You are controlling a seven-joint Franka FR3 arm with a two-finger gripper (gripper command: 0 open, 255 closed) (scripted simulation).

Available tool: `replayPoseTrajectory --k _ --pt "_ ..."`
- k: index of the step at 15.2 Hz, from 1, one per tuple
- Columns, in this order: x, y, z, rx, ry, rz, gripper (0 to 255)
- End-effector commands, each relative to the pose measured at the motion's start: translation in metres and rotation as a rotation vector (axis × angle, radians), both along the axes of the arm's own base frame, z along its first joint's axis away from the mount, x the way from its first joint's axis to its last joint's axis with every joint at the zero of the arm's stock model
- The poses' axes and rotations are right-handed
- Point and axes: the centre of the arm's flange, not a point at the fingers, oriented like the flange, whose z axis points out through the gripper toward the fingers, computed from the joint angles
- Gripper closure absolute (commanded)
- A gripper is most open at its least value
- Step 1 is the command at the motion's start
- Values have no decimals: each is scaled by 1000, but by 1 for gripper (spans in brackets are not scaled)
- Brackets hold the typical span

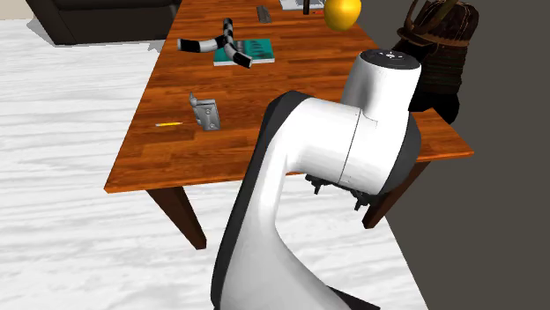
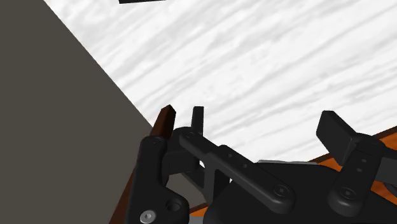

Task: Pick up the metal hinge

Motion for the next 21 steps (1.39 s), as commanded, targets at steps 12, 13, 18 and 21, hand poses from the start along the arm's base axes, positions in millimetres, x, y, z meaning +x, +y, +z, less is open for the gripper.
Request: replayPoseTrajectory --k 12,13,18,21 --pt "52 131 28 1 -3 112 0" --pt "56 144 30 1 -3 122 0" --pt "75 205 43 2 -5 173 0" --pt "84 243 51 2 -6 203 0"
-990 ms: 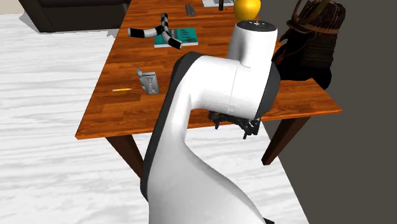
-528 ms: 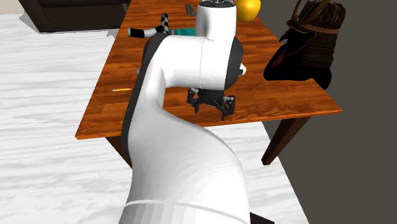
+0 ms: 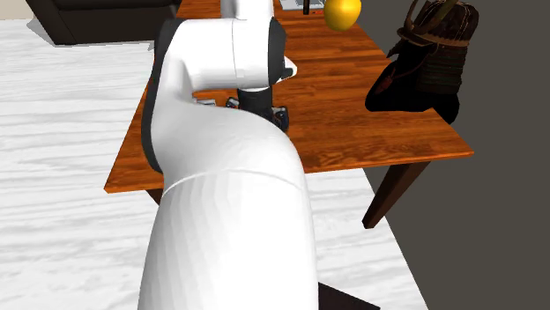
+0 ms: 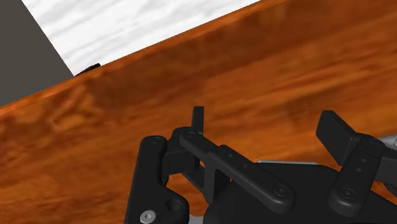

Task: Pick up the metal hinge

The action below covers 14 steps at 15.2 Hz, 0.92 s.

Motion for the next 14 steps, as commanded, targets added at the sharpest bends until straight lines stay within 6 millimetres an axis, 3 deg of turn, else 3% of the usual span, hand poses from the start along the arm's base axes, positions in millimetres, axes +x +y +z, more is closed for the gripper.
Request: replayPoseTrajectory --k 1,12,14 --pt "8 28 6 2 0 20 0" --pt "31 168 35 3 -3 132 0" --pt "32 177 31 3 -3 139 0"
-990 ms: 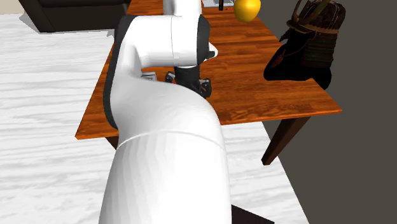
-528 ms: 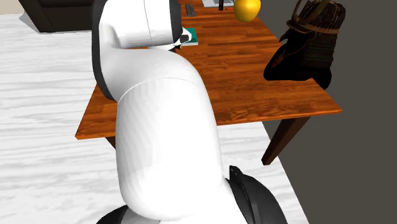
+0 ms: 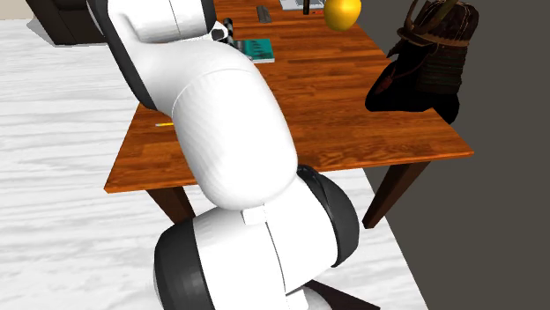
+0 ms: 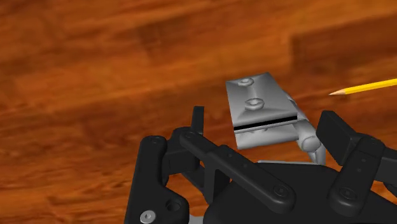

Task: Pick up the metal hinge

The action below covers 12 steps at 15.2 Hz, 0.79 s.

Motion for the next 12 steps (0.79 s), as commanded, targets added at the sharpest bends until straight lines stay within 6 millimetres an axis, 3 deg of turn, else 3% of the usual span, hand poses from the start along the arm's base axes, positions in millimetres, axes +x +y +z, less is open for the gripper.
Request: replayPoseTrajectory --k 1,8,9,12 --pt "0 6 -8 1 0 4 0" --pt "0 6 -37 1 0 4 0" --pt "-1 6 -37 1 0 4 255" --pt "-1 5 -37 1 0 4 255"
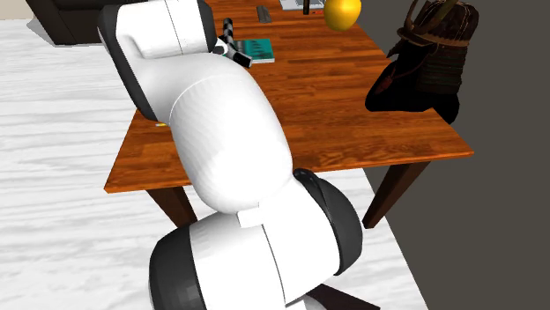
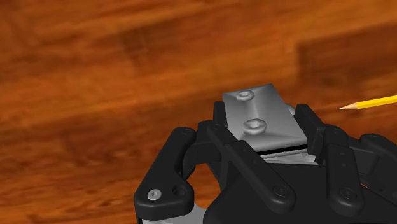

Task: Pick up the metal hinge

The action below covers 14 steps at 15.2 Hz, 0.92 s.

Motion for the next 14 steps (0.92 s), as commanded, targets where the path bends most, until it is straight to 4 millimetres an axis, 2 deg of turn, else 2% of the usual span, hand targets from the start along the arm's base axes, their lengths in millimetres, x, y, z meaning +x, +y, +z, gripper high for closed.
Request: replayPoseTrajectory --k 1,6,14 --pt "0 0 0 -1 0 -1 255" --pt "1 0 0 -1 0 -1 255" --pt "1 0 42 -1 0 -1 255"
